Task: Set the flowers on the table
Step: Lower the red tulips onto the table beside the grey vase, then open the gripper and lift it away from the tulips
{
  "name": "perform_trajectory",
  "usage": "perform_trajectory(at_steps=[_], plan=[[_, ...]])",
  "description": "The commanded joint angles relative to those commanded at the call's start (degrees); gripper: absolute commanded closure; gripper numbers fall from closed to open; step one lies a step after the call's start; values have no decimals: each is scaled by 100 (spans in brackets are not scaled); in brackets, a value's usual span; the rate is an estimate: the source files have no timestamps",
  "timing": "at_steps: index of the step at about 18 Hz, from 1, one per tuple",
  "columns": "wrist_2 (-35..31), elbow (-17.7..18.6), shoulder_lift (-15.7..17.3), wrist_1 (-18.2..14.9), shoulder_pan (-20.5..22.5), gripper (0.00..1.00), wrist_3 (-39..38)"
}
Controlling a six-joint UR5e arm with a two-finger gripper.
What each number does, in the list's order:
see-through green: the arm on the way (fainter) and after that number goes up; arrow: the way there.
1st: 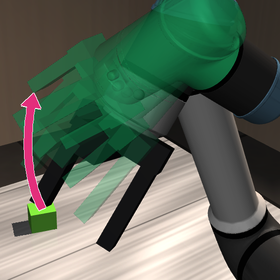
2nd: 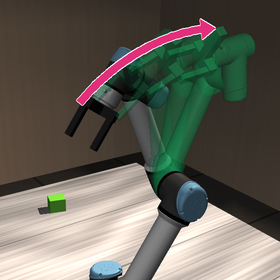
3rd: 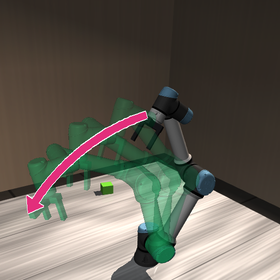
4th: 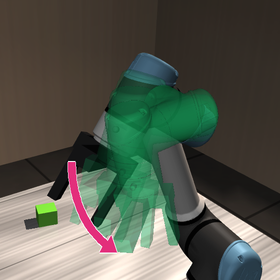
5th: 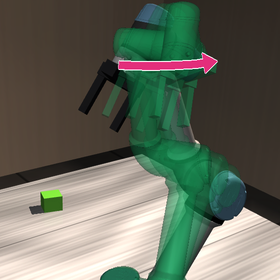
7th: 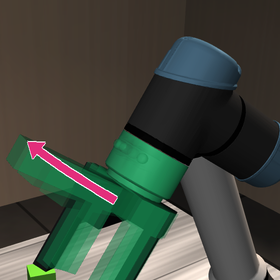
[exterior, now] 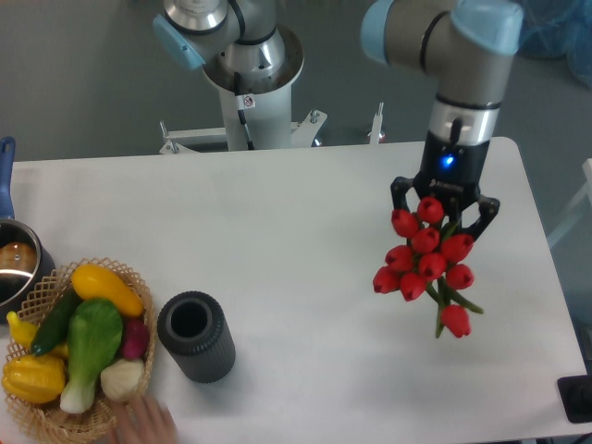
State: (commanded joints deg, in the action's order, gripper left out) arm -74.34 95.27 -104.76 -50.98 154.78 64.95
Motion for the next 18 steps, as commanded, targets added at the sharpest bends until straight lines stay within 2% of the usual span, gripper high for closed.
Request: perform_trajectory(at_steps=[6,15,16,17,18], plan=[[-213,114,-272,-149,-124,49,9],[-204,211,-413,-158,-194,48,9],[-186,211,-440,-158,-194,38,0],[-169,211,-457,-141,-177,22,0],[-169,211,-457,-123,-168,17,0]])
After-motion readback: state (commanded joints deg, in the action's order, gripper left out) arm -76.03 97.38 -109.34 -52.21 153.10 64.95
